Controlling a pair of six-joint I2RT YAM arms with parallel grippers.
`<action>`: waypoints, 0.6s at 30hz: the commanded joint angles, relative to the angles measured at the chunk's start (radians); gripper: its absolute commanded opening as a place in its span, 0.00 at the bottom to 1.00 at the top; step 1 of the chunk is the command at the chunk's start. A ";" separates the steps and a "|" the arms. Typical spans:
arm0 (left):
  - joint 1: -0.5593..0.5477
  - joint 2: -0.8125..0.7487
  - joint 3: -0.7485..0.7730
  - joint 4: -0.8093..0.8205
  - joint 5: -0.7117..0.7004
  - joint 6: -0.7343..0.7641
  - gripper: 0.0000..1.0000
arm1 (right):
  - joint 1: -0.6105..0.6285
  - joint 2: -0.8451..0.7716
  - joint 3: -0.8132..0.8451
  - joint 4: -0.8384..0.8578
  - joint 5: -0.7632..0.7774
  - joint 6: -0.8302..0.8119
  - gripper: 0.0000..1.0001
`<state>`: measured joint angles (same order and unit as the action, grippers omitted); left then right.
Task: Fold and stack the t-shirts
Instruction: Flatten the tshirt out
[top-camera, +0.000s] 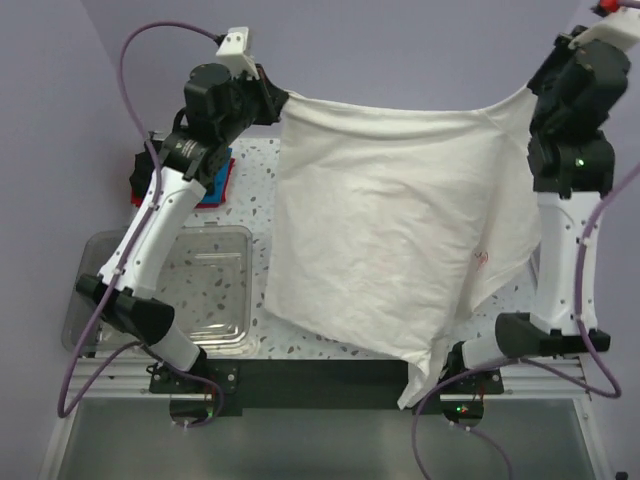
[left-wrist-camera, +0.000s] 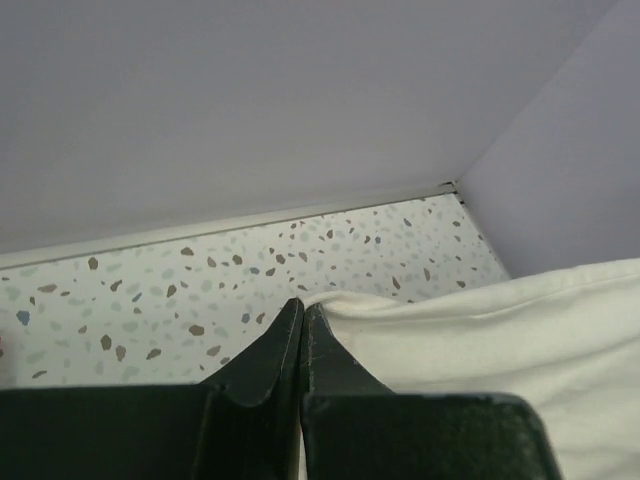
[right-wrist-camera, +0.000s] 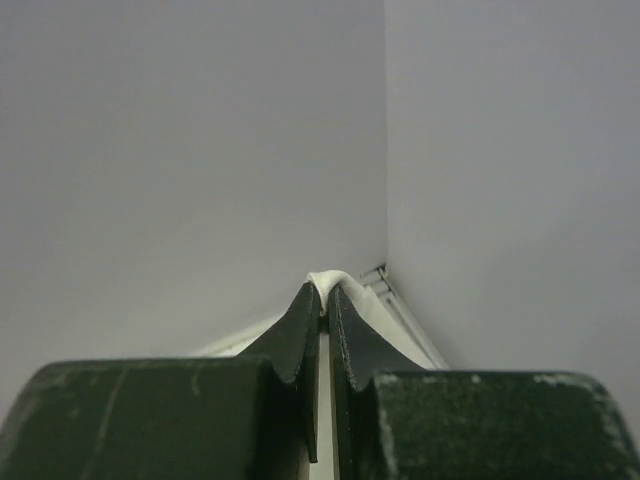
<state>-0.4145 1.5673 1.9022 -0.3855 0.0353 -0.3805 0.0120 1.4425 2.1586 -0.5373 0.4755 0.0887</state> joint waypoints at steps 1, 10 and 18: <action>0.014 0.054 0.148 -0.003 -0.066 0.046 0.00 | -0.006 0.084 0.070 -0.022 -0.027 0.039 0.00; 0.065 0.123 0.359 0.009 -0.041 0.057 0.00 | -0.007 0.230 0.354 -0.078 -0.061 0.016 0.00; 0.065 -0.096 0.176 0.138 0.038 0.057 0.00 | -0.007 0.026 0.247 -0.015 -0.035 -0.020 0.00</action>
<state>-0.3550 1.5822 2.1181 -0.3702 0.0441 -0.3470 0.0113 1.5784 2.4077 -0.6552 0.4160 0.1028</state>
